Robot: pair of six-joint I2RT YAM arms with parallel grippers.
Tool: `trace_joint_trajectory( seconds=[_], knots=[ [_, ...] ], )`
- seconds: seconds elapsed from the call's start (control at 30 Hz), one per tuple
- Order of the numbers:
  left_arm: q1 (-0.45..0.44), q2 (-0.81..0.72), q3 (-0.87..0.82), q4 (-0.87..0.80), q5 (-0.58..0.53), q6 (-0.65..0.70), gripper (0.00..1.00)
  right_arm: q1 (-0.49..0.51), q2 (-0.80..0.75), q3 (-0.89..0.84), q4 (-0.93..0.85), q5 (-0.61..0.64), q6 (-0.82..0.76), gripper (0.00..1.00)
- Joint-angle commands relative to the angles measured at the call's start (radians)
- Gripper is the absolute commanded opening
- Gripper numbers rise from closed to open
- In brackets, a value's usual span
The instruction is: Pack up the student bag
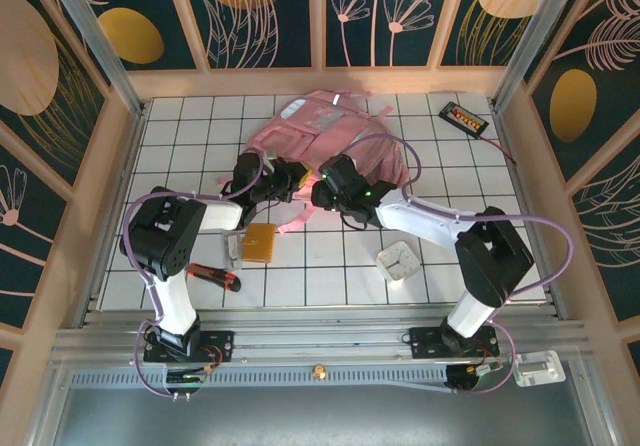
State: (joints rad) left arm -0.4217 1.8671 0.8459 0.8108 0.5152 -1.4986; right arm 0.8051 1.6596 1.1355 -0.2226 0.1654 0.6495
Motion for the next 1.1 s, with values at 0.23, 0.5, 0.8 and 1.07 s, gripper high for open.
trace_joint_trajectory(
  seconds=[0.23,0.5,0.8,1.07],
  knots=[
    [0.001,-0.055,0.046,0.074,-0.001,-0.035,0.0,0.002,0.107,0.102,-0.079,0.089,0.007,0.36],
    [-0.001,-0.052,0.045,0.073,0.004,-0.034,0.0,-0.001,0.165,0.137,-0.094,0.125,-0.008,0.31],
    [-0.003,-0.052,0.045,0.067,0.008,-0.033,0.0,-0.021,0.207,0.171,-0.085,0.15,-0.028,0.25],
    [-0.008,-0.049,0.045,0.062,0.01,-0.029,0.0,-0.037,0.232,0.201,-0.079,0.165,-0.051,0.18]
  ],
)
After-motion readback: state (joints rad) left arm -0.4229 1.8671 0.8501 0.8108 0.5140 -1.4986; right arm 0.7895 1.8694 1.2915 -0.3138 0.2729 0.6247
